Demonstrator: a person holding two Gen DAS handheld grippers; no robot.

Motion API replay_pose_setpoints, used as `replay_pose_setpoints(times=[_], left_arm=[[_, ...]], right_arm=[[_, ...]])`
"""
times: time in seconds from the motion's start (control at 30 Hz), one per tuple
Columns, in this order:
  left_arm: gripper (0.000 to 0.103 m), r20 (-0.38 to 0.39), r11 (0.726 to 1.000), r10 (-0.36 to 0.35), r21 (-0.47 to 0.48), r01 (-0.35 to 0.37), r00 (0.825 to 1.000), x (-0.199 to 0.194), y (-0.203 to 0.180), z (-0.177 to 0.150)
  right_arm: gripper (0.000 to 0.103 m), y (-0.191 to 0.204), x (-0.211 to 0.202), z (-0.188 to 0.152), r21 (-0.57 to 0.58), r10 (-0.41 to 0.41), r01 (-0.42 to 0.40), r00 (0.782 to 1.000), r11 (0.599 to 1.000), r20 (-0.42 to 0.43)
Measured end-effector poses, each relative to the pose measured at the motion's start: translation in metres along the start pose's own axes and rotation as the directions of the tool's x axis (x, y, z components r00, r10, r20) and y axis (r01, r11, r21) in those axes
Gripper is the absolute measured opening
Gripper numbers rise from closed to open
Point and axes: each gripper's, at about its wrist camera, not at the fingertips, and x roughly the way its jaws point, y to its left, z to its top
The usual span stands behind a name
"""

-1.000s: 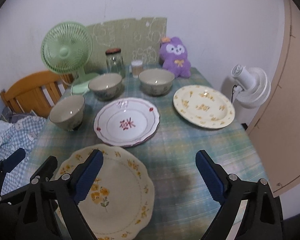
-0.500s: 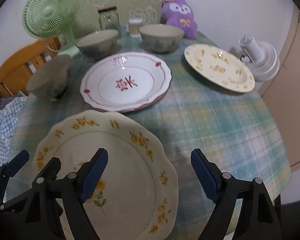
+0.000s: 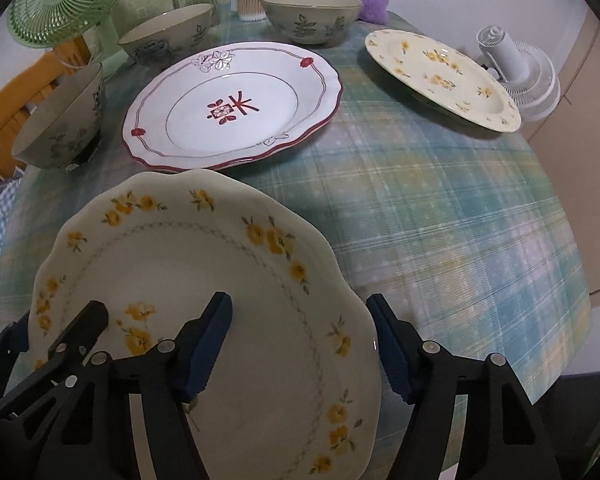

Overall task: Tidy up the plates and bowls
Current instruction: 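Lift the yellow-flower plate with both grippers toward the other yellow-flower plate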

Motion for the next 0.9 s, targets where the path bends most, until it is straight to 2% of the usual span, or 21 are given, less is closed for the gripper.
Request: replay_pose_setpoints(times=[0.37, 0.57, 0.9], left_arm=[[0.063, -0.063, 1.0, 0.0, 0.009, 0.001, 0.998, 0.0, -0.016, 0.0], [0.063, -0.076, 1.0, 0.003, 0.007, -0.003, 0.997, -0.003, -0.046, 0.002], [0.063, -0.07, 1.0, 0.009, -0.014, -0.01, 0.998, 0.004, -0.119, 0.016]], right_arm=[[0.071, -0.014, -0.002, 0.002, 0.022, -0.014, 0.015, 0.998, 1.0, -0.055], [0.071, -0.044, -0.006, 0.007, 0.015, -0.019, 0.02, 0.998, 1.0, -0.065], [0.071, -0.113, -0.007, 0.029, -0.006, -0.019, 0.019, 0.998, 1.0, -0.055]])
